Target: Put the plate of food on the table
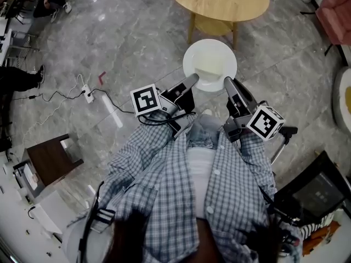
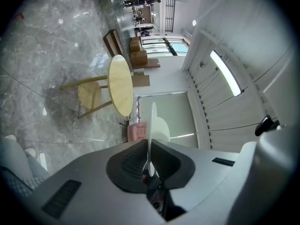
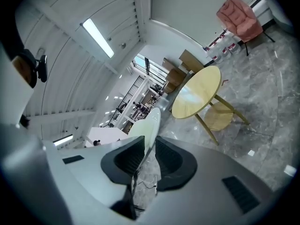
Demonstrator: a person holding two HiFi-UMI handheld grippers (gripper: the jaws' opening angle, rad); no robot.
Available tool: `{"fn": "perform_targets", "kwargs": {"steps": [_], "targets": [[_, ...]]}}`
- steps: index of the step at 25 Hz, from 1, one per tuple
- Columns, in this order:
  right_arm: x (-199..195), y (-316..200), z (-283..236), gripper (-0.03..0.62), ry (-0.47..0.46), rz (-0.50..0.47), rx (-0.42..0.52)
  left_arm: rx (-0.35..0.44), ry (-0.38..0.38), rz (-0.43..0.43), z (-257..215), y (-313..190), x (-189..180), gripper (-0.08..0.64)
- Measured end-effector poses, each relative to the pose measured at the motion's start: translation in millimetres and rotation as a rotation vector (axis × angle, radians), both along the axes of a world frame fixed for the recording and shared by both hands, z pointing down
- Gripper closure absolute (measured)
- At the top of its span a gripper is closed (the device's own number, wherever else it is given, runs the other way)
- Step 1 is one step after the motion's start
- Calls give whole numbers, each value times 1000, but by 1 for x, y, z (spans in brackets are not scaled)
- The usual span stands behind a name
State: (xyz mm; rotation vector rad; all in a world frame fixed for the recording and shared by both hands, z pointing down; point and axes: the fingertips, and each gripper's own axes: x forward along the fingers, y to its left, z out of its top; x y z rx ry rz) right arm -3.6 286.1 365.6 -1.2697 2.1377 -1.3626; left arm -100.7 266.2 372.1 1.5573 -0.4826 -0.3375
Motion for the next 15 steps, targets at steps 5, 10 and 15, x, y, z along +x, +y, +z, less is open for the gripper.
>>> {"fn": "perform_targets", "kwargs": {"steps": [5, 10, 15], "targets": [[2, 0, 0, 514, 44, -15, 25, 5, 19, -3, 4, 1, 2, 541], [4, -2, 4, 514, 37, 1, 21, 32, 15, -1, 2, -2, 4, 541], [4, -6, 0, 514, 57, -10, 40, 24, 23, -8, 4, -2, 4, 541]]}}
